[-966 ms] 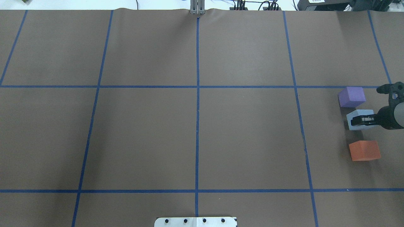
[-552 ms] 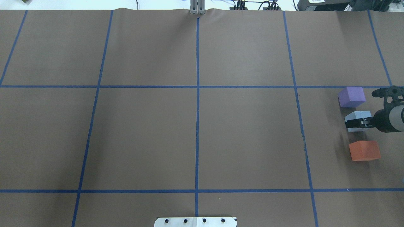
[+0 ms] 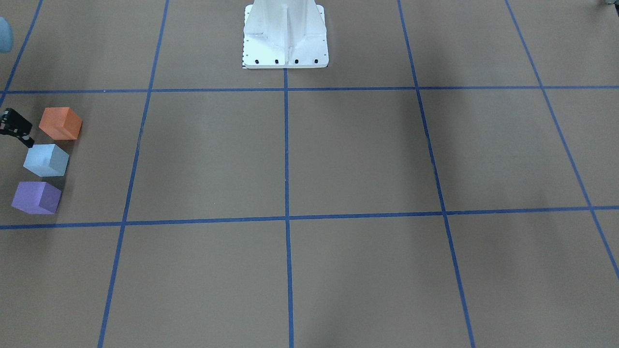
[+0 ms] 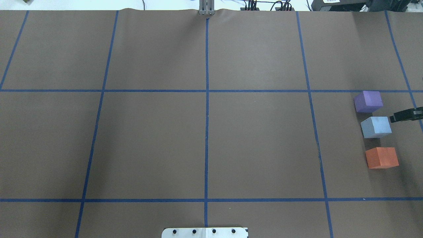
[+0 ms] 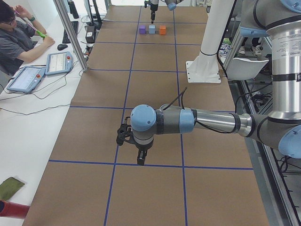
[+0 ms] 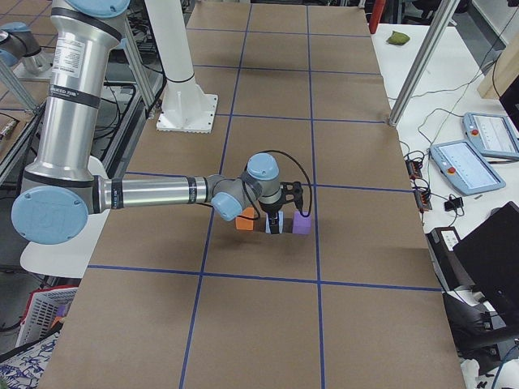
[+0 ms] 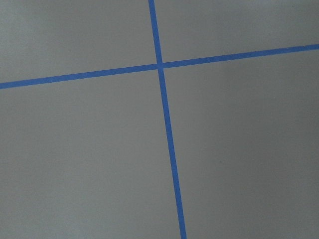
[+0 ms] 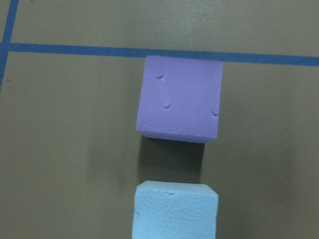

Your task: Place blue block between orange and purple blocks

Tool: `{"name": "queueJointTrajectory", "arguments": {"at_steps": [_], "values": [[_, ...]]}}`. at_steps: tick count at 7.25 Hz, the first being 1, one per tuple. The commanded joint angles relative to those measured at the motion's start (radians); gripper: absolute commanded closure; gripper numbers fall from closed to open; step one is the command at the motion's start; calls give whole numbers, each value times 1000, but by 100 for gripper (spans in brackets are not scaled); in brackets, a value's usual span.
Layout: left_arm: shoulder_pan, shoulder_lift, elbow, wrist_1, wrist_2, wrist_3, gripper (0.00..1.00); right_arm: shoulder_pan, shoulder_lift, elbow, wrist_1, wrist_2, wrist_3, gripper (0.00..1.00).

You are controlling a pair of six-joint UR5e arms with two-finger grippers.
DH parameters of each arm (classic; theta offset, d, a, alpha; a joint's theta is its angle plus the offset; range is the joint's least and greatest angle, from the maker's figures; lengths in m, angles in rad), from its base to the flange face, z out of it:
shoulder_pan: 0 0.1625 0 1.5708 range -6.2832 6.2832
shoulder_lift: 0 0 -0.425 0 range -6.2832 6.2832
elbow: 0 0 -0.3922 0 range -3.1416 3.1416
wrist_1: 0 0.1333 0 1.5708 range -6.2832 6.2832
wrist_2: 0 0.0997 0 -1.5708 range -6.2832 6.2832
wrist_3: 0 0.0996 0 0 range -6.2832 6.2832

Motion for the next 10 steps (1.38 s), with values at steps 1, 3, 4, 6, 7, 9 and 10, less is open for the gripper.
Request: {"name": "queueJointTrajectory", "arguments": {"at_steps": [1,3,4,6,7,9,10], "values": [[0,3,-1,0,1,3,0,207,6,36,-291,89,-378,0],[0,3,1,0,3,9,0,307,45,139,-604,89,-538,0],[0,13,-1,0,3,5,0,317,14,132,-613,92,-548,0],[0,11,1,-2,7,17,0,323,11,127,-612,100,-534,0],[1,7,1,-2,7,8,0,323,11,126,-612,100,-533,0],[3,7,1,-2,1,14,0,323,11,127,-612,100,-531,0],[2,10,9,-5,-4,17,0,323,9,126,-612,100,-531,0]]}}
